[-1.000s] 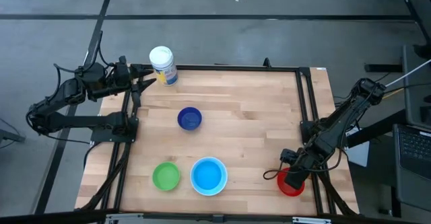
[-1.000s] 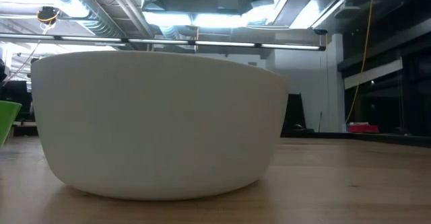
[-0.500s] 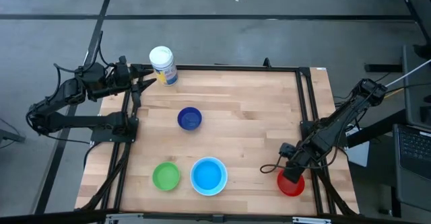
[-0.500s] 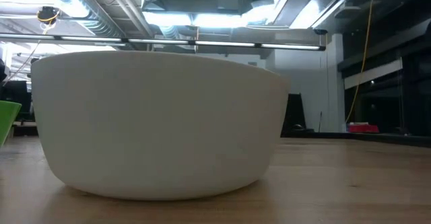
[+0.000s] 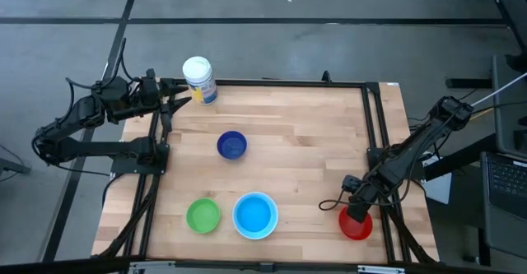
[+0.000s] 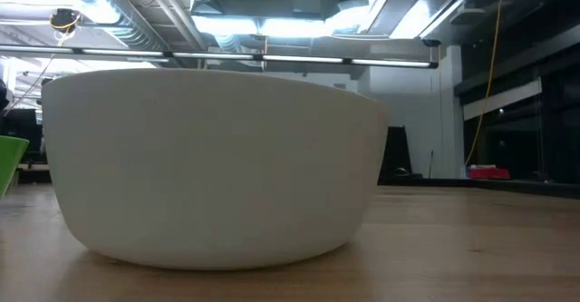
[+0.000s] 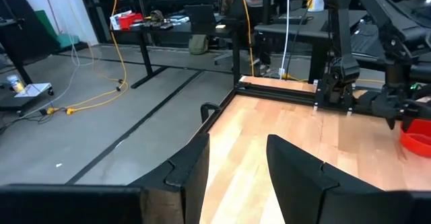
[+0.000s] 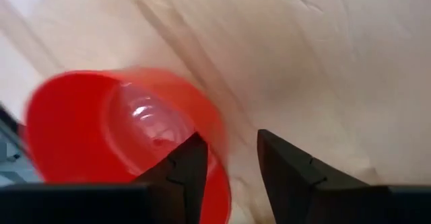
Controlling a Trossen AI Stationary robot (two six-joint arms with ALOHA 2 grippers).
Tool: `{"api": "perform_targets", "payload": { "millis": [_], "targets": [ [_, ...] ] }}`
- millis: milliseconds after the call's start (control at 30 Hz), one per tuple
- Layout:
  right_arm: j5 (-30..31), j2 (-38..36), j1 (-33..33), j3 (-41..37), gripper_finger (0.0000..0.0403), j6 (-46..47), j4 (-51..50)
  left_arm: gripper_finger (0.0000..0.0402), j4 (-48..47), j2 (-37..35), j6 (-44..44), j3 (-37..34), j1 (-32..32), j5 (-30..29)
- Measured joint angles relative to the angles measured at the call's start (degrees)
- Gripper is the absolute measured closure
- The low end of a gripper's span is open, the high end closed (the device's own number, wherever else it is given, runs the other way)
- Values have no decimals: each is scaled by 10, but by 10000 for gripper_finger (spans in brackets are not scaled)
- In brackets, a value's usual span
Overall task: Nest bowls inside each other
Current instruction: Stack the red bowl on top of the light blue bowl
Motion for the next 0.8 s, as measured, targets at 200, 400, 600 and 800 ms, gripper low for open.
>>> {"api": "perform_targets", "payload": {
  "millis": [200, 400, 600, 800],
  "targets": [
    [-54, 0, 0, -43, 338, 7, 42, 256, 4, 0, -1, 0, 0, 0],
    [-56, 0, -12, -33, 395, -12, 60, 256, 13, 0, -1, 0, 0, 0],
    [-2, 0, -66, 48, 398, -77, 25, 256, 13, 0, 0, 0, 0, -5],
    [51, 6, -144, 173, 400, -170, -66, 256, 13, 0, 1, 0, 0, -13]
  ]
}}
